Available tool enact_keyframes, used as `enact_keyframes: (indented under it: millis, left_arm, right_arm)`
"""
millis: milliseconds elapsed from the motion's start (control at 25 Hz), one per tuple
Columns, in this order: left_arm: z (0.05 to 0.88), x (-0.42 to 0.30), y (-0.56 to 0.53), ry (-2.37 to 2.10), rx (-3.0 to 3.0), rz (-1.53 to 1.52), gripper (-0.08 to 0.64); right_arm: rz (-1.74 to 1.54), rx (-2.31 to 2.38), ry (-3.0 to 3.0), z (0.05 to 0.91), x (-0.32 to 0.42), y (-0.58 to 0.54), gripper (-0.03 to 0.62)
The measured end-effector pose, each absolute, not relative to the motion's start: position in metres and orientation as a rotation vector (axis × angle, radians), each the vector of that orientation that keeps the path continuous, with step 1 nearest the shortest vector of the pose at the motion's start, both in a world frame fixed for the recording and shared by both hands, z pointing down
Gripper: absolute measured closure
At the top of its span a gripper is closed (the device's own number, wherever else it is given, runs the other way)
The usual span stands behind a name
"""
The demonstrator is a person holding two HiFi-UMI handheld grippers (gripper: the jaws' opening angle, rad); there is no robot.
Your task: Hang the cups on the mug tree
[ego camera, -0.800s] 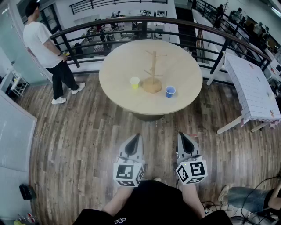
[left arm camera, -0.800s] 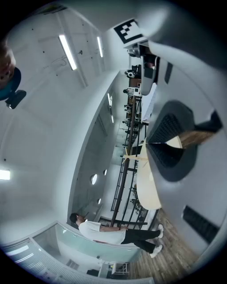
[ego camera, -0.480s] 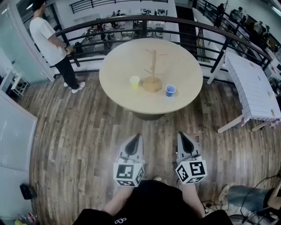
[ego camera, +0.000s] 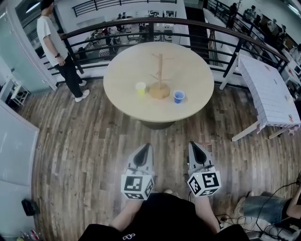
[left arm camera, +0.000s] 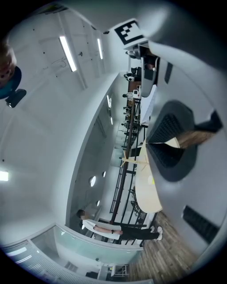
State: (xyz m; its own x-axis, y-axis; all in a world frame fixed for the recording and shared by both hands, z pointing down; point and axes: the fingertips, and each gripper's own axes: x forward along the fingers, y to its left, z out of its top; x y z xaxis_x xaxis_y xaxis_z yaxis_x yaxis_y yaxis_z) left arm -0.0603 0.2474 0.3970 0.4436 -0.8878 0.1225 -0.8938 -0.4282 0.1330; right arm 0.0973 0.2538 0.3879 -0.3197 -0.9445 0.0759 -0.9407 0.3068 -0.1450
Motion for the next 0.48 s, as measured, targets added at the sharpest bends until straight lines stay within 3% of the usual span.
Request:
enact_keyframes:
  millis: [480]
  left_arm:
    - [0.404, -0.026, 0.271, -1.594, 2.483, 0.012, 0.548]
  right_arm:
    - [-0.256, -1.8, 2.555, 0.398, 0.131, 0.278, 0.592]
